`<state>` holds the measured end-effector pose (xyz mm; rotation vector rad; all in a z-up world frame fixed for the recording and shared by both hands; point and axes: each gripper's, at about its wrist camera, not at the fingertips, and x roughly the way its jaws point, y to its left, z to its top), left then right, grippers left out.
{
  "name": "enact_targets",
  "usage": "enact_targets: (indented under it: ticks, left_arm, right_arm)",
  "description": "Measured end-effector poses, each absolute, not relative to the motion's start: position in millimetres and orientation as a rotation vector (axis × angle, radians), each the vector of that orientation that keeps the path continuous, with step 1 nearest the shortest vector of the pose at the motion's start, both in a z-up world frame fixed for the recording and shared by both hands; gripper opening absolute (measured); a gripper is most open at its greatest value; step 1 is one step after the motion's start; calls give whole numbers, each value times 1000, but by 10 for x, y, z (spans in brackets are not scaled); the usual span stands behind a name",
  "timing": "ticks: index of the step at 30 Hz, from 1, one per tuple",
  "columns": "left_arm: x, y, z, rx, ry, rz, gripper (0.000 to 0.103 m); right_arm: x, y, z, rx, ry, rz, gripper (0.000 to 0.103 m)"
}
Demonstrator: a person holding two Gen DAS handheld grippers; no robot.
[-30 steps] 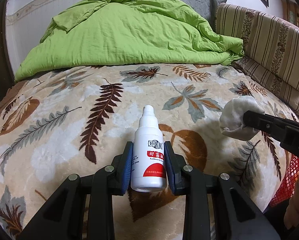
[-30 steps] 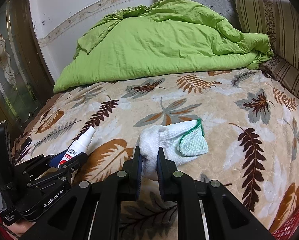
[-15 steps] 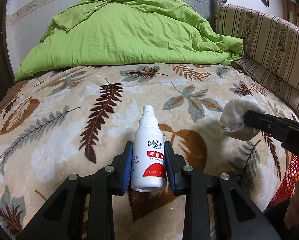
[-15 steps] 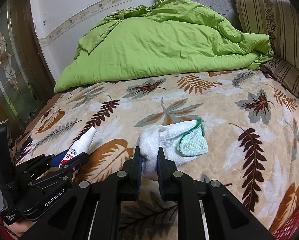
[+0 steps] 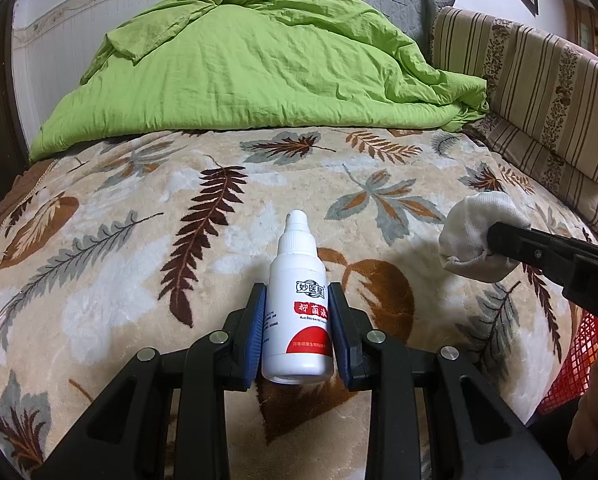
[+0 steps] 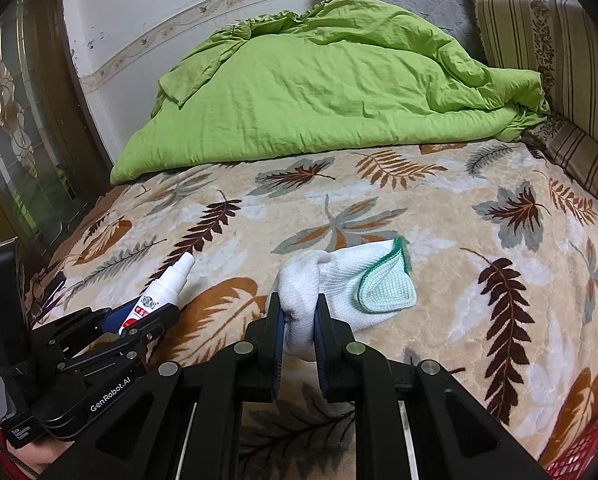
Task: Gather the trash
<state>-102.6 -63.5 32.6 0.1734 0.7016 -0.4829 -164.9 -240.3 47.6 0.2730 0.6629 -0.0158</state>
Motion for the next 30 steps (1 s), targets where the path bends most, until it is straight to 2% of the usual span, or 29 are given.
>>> enact_targets:
  ticks: [23, 30]
  left_arm:
    - [-1023, -640, 321, 172, 702, -483, 29]
    - [-1095, -682, 349, 204, 695, -497, 29]
  right_arm:
    - [-1687, -2426, 518, 281, 651, -10, 15]
    - [-1882, -2566, 614, 367, 615, -20, 15]
